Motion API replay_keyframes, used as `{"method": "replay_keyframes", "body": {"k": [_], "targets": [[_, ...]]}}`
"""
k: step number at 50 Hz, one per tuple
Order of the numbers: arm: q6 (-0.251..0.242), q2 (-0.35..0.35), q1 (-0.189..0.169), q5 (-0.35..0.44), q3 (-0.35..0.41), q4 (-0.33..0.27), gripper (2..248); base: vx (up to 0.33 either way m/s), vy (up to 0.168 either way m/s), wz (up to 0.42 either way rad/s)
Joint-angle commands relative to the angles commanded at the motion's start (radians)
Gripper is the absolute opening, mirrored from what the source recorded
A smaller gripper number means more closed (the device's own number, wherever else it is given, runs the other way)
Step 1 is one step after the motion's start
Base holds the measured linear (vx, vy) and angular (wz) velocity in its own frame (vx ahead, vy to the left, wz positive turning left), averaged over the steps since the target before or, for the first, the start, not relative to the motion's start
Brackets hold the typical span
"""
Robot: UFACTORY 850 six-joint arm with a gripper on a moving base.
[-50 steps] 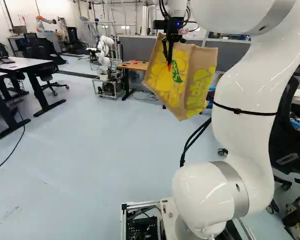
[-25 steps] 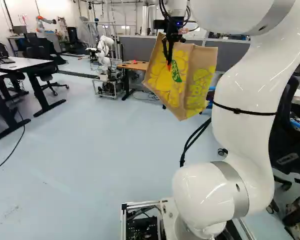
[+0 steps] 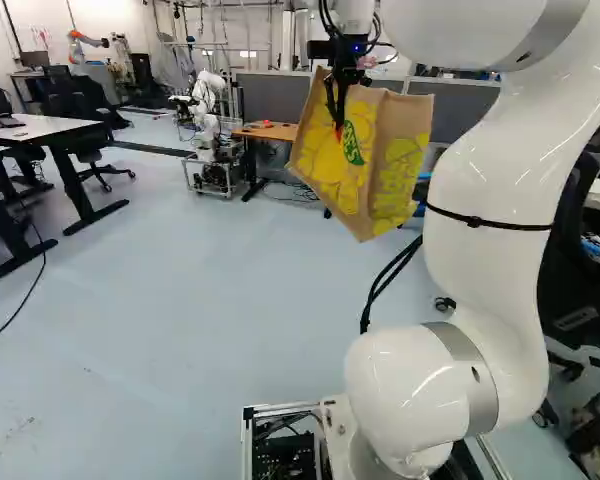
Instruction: Pick up the bag on the ground and place it on the table
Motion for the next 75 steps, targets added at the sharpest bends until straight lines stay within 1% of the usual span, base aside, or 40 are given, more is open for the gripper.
{"method": "replay_keyframes", "body": {"k": [14, 27, 61, 75], "targets": [[0.0, 0.0, 0.0, 0.0, 0.0, 0.0, 22, 0.076, 0.043, -0.01], [0.0, 0.0, 0.0, 0.0, 0.0, 0.0, 22, 0.156, 0.076, -0.018], [0.0, 0.0, 0.0, 0.0, 0.0, 0.0, 22, 0.22, 0.091, -0.026], [0.0, 0.0, 0.0, 0.0, 0.0, 0.0, 22, 0.275, 0.092, -0.018]]}}
